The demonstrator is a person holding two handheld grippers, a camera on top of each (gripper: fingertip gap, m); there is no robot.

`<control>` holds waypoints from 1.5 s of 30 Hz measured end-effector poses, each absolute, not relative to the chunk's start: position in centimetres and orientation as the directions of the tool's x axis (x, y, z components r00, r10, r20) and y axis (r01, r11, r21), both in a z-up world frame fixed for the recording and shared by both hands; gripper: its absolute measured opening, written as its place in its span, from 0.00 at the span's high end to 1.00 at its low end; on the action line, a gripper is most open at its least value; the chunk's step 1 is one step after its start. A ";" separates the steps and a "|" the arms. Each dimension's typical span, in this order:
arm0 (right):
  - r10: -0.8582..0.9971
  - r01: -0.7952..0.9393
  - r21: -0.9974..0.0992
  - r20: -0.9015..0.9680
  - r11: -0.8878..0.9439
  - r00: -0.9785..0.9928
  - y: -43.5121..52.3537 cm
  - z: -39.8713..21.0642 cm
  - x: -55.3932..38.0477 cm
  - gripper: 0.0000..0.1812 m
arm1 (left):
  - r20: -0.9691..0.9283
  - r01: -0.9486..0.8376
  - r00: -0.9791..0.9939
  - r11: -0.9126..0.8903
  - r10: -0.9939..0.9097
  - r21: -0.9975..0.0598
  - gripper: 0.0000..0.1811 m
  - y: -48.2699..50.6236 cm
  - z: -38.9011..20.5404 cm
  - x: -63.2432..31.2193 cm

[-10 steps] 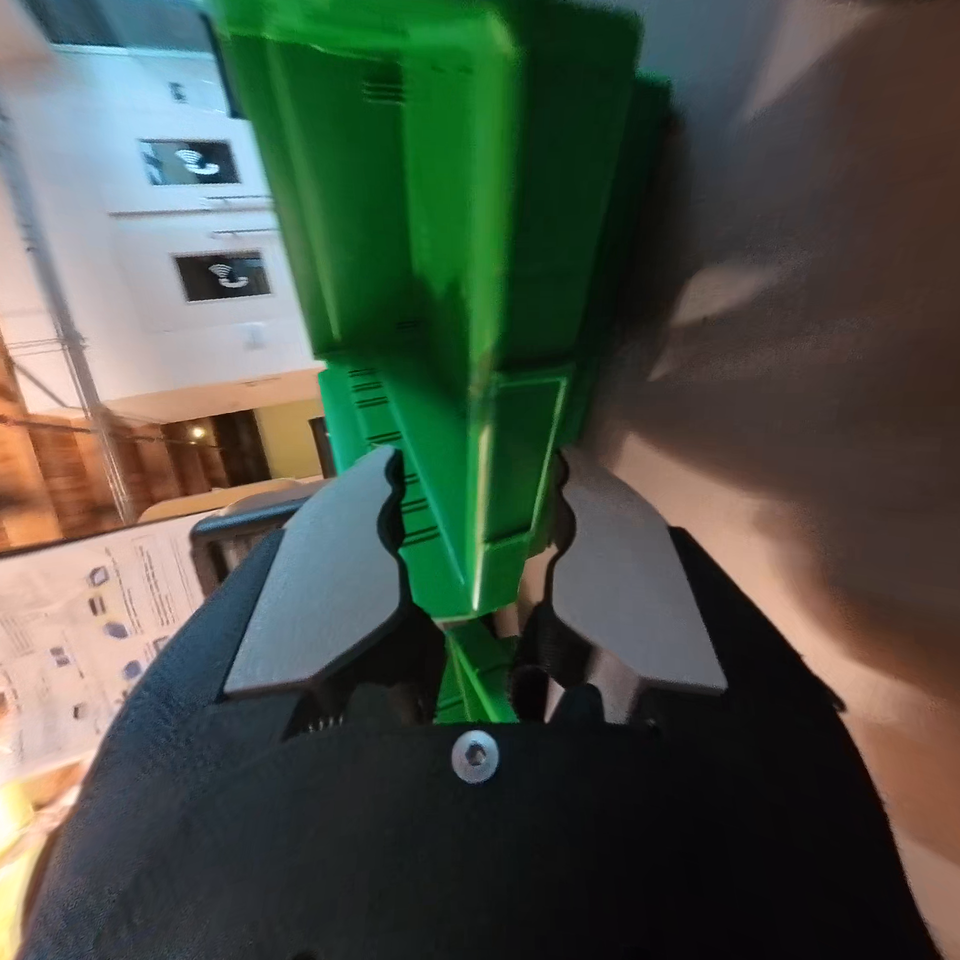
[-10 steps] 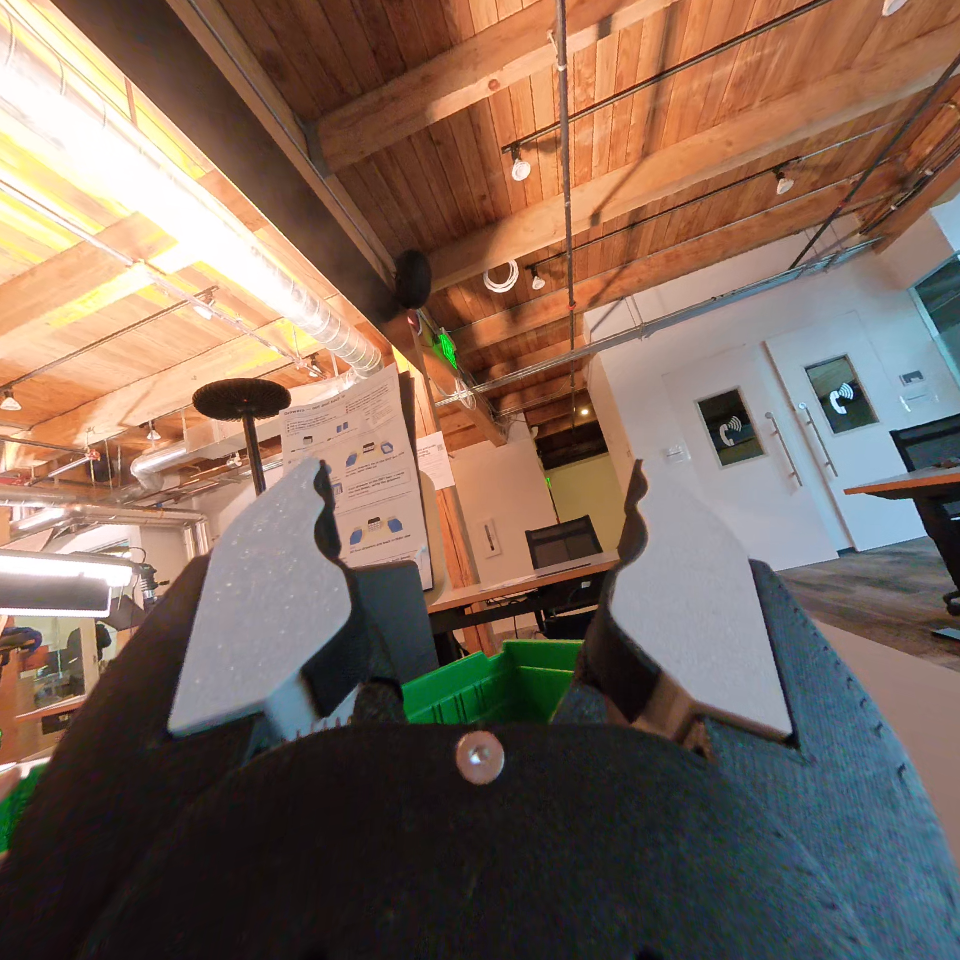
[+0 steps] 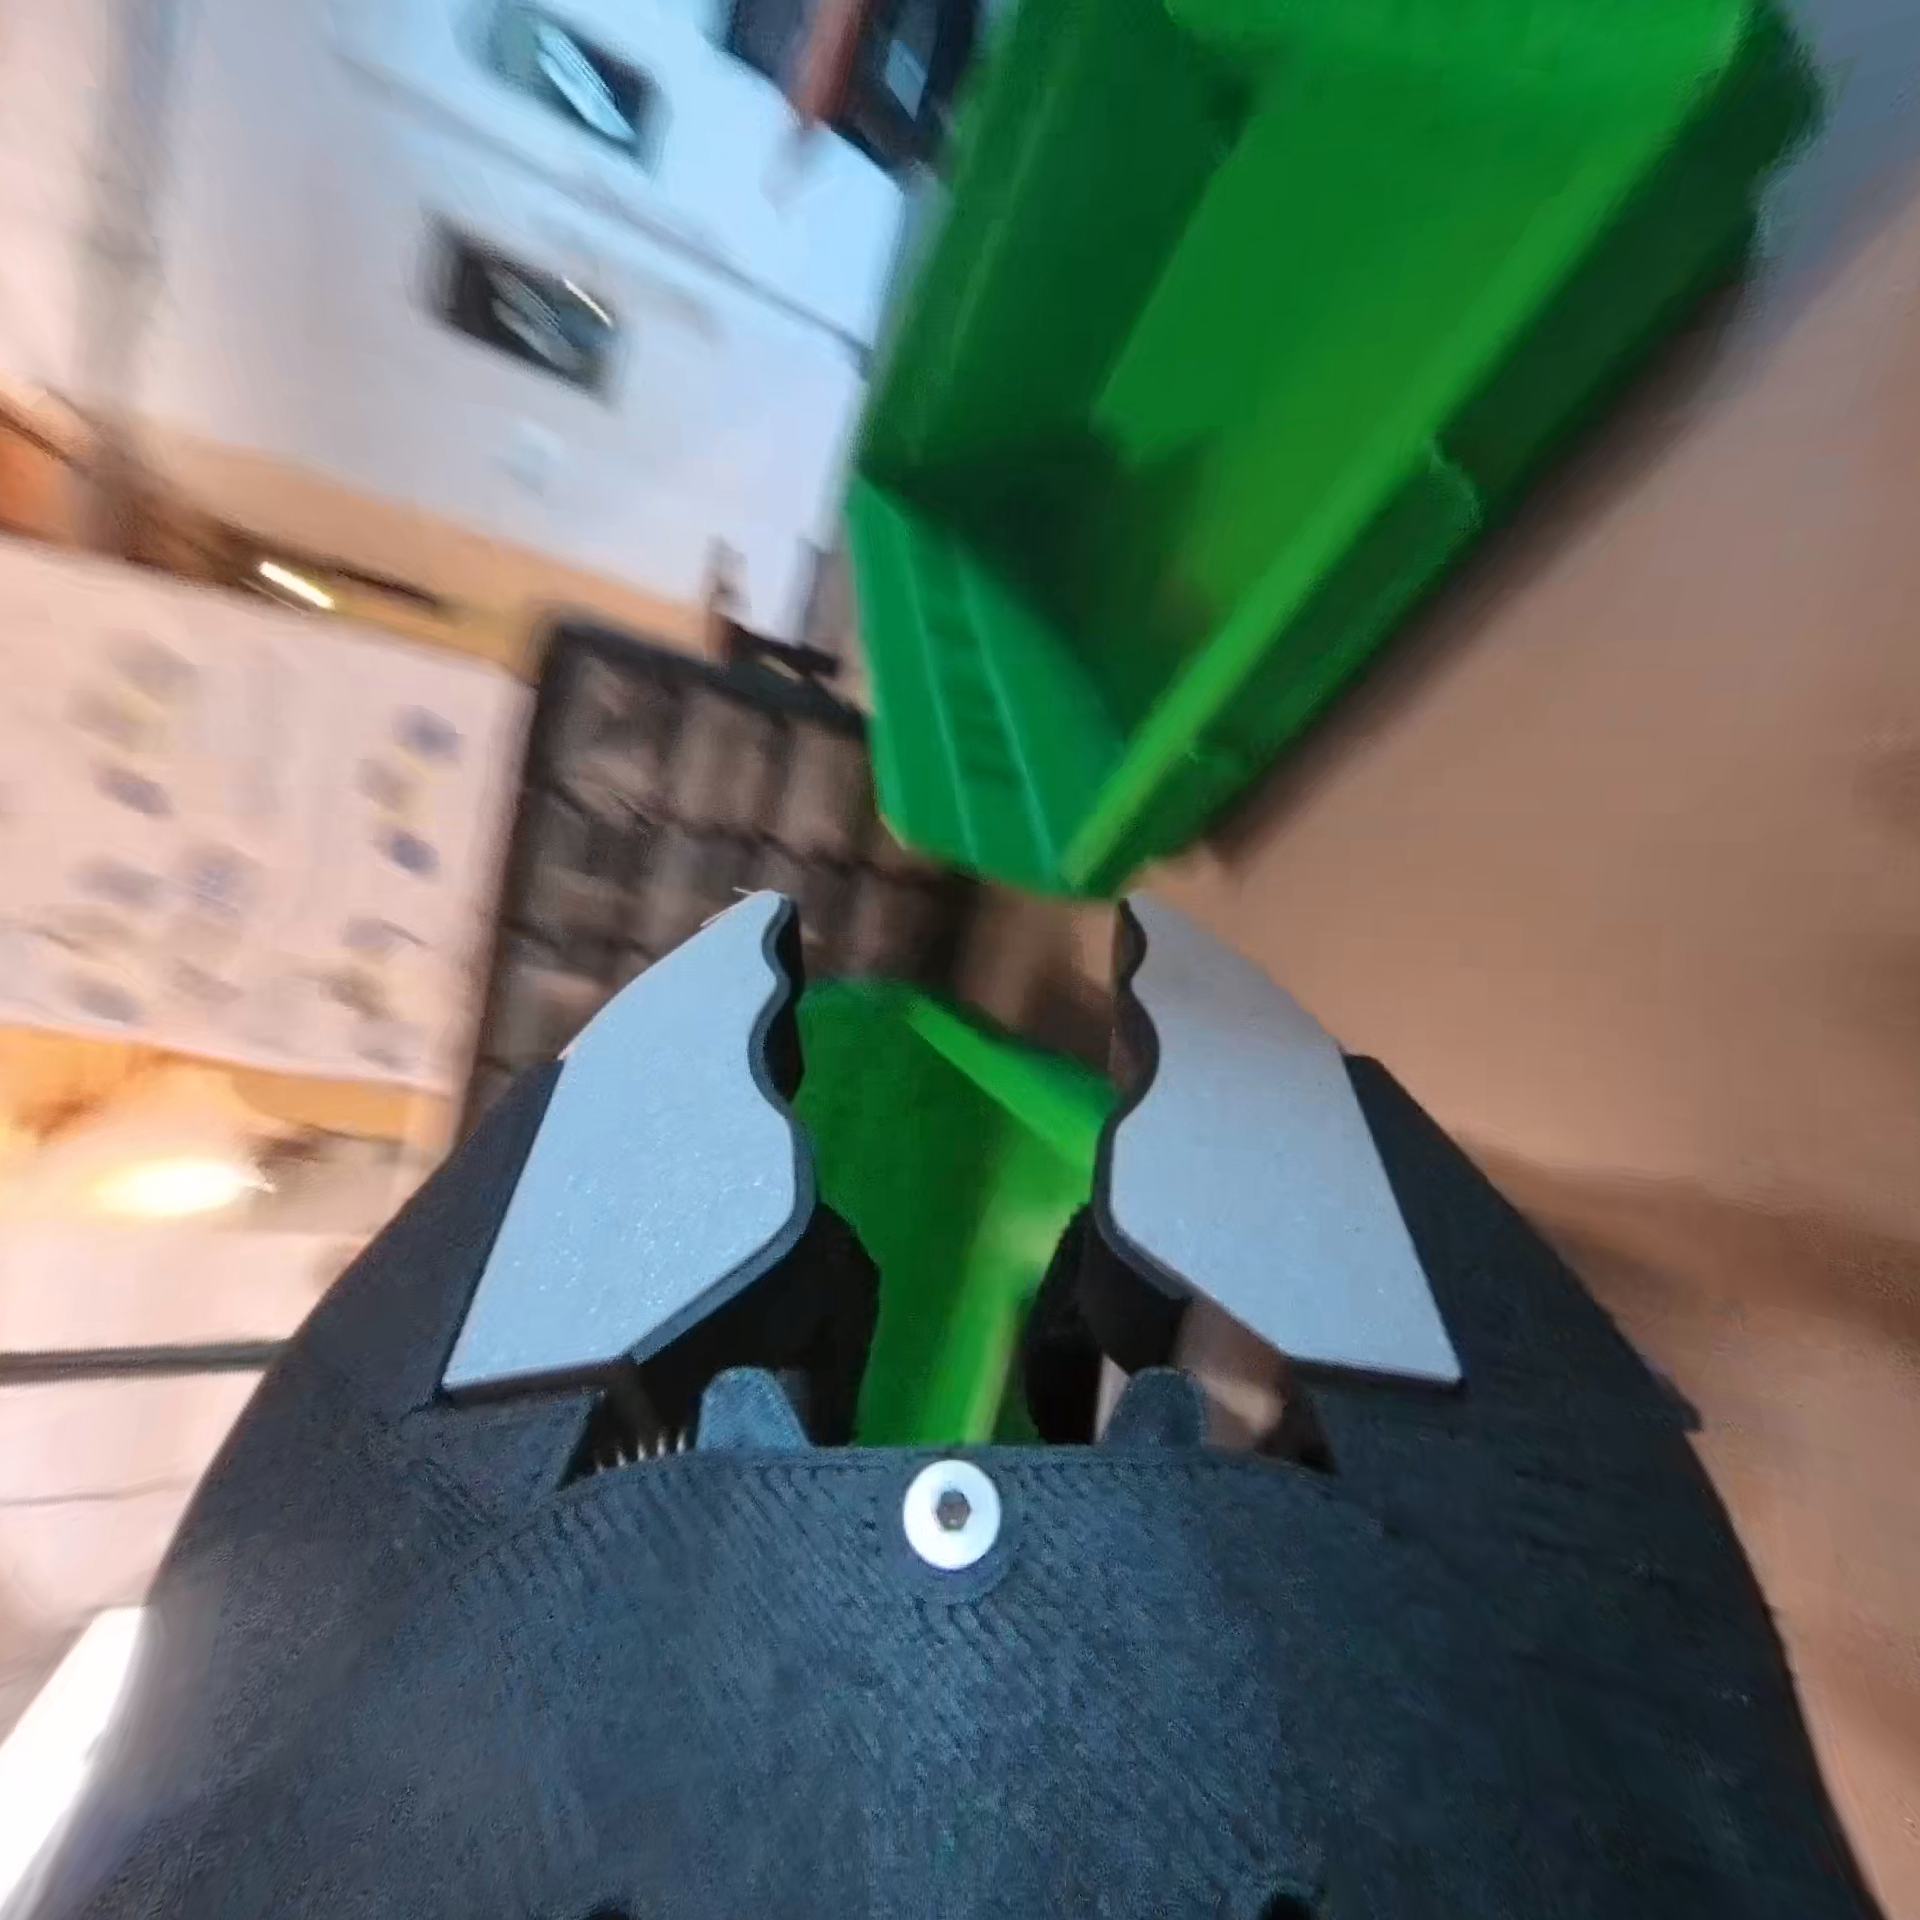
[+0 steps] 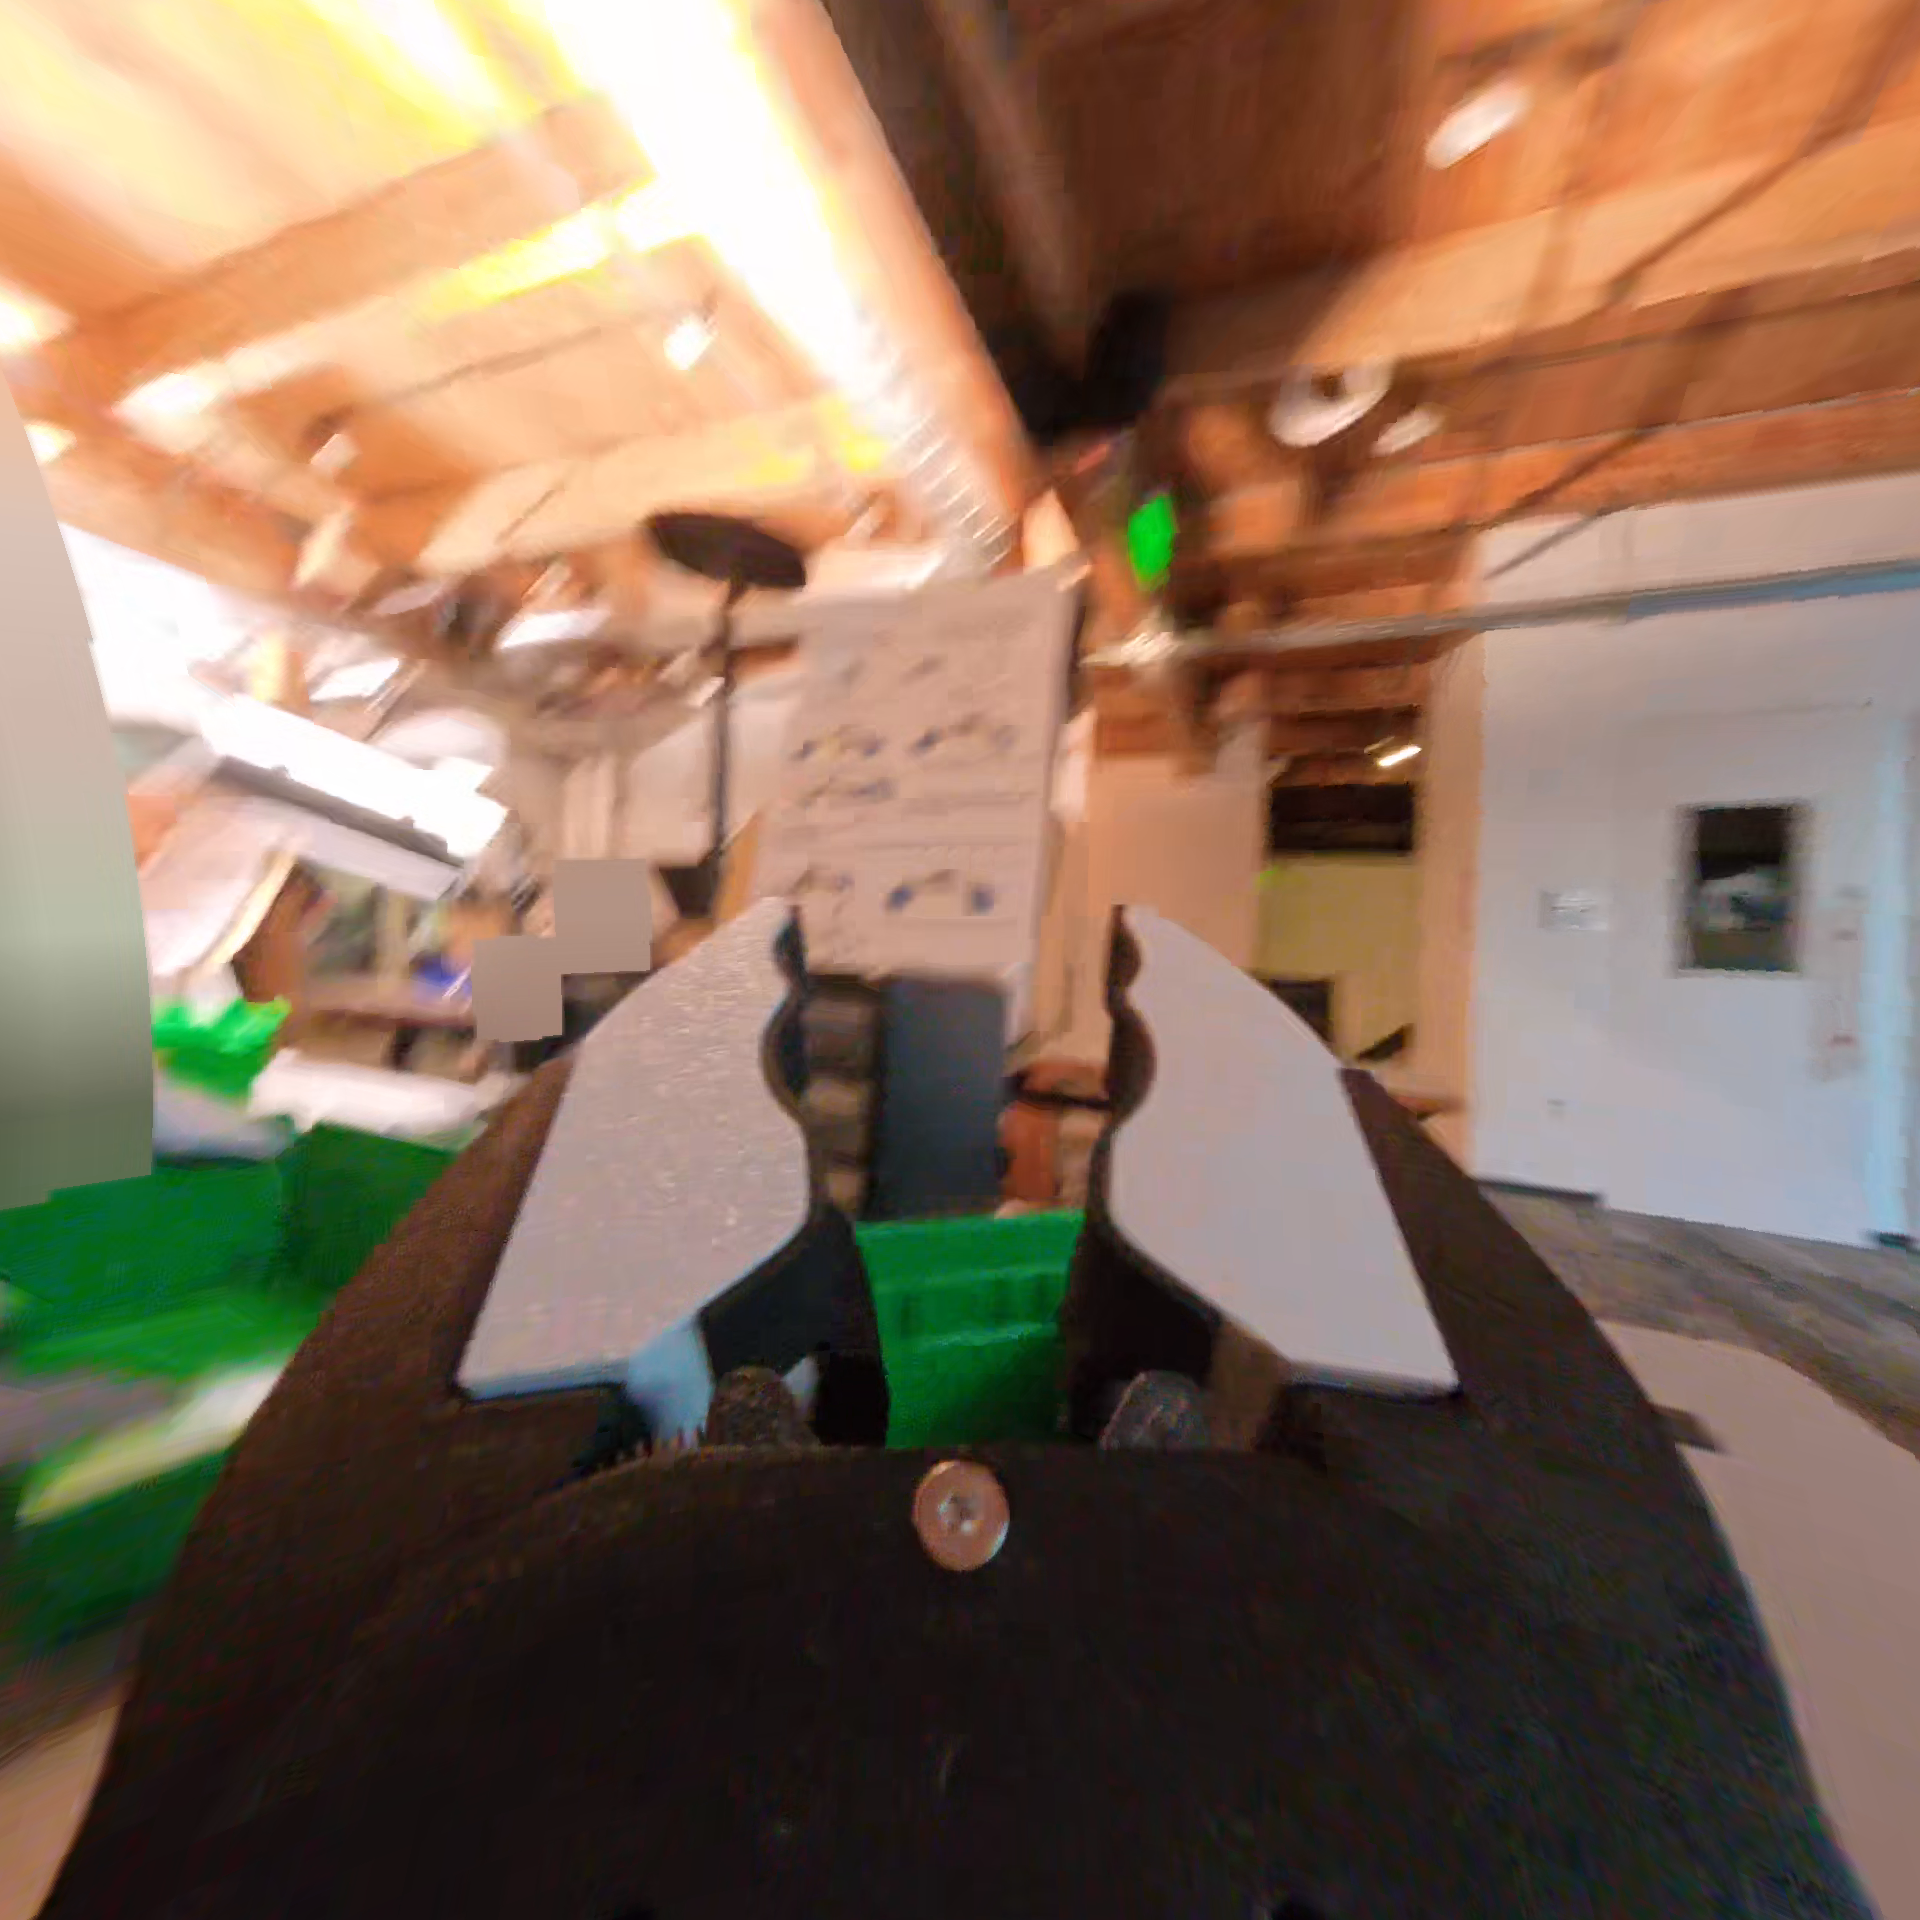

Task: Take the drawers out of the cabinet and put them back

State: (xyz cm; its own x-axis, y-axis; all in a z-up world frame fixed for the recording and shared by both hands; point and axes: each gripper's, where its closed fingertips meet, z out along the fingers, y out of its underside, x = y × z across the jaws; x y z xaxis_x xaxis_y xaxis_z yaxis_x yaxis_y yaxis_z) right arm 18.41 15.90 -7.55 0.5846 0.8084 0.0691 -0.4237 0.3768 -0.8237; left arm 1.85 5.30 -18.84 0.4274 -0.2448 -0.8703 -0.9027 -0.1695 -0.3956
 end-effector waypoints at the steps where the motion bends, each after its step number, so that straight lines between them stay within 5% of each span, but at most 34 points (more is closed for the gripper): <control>1: 0.846 -0.324 -0.883 0.137 0.341 0.516 14.8 -8.5 16.2 0.74 | -0.845 -0.886 0.460 -0.197 -0.273 -0.419 0.69 5.0 -19.7 0.8; 4: 0.918 0.189 -0.948 0.301 0.257 0.259 11.5 -14.7 10.8 0.79 | -0.823 -0.871 0.483 -0.254 -0.298 -0.419 0.80 4.3 -21.1 -1.7; 7: 0.924 0.640 -0.715 0.381 0.281 0.019 9.3 -22.7 10.0 0.76 | -0.827 -0.872 0.482 -0.252 -0.290 -0.419 0.91 3.5 -20.9 -3.0; 11: 0.818 0.851 -0.390 0.570 0.353 -0.078 11.0 -26.9 11.3 0.81 | -0.836 -0.879 0.442 -0.342 -0.325 -0.332 1.00 1.1 -21.2 -6.3; 19: 0.847 0.928 -0.289 0.529 0.234 -0.049 13.4 -27.5 16.8 0.84 | -0.787 -0.748 0.509 -0.632 -0.348 -0.204 0.99 -7.2 -22.0 -18.2; 20: 0.846 0.932 -0.284 0.531 0.224 -0.042 13.8 -27.4 17.6 0.82 | -0.776 -0.739 0.538 -0.627 -0.329 -0.247 0.94 -7.5 -21.7 -18.6; 23: 0.878 0.888 -0.398 0.479 0.229 -0.011 13.3 -26.5 17.2 0.72 | -0.689 -0.746 0.643 -0.474 -0.334 -0.467 0.58 -6.6 -20.8 -15.3; 26: 0.883 0.835 -0.480 0.469 0.270 -0.016 12.6 -25.7 15.4 0.66 | -0.632 -0.729 0.684 -0.386 -0.364 -0.565 0.61 -5.0 -21.1 -12.7; 30: 0.880 0.844 -0.435 0.466 0.314 -0.087 12.1 -27.4 14.0 0.67 | -0.765 -0.796 0.529 -0.527 -0.368 -0.297 0.66 -3.4 -24.0 -15.5; 35: 0.868 0.874 -0.353 0.477 0.335 -0.140 12.6 -28.8 13.2 0.69 | -0.770 -0.802 0.478 -0.567 -0.423 -0.187 0.80 -2.6 -26.1 -16.3; 41: 0.835 0.871 -0.334 0.533 0.359 -0.140 13.7 -28.5 13.1 0.83 | -0.758 -0.771 0.440 -0.635 -0.482 -0.045 0.78 -4.0 -27.8 -19.2; 45: 0.840 0.873 -0.328 0.521 0.361 -0.151 13.8 -28.5 13.7 0.83 | -0.771 -0.738 0.443 -0.674 -0.457 -0.024 0.80 -5.6 -27.7 -21.7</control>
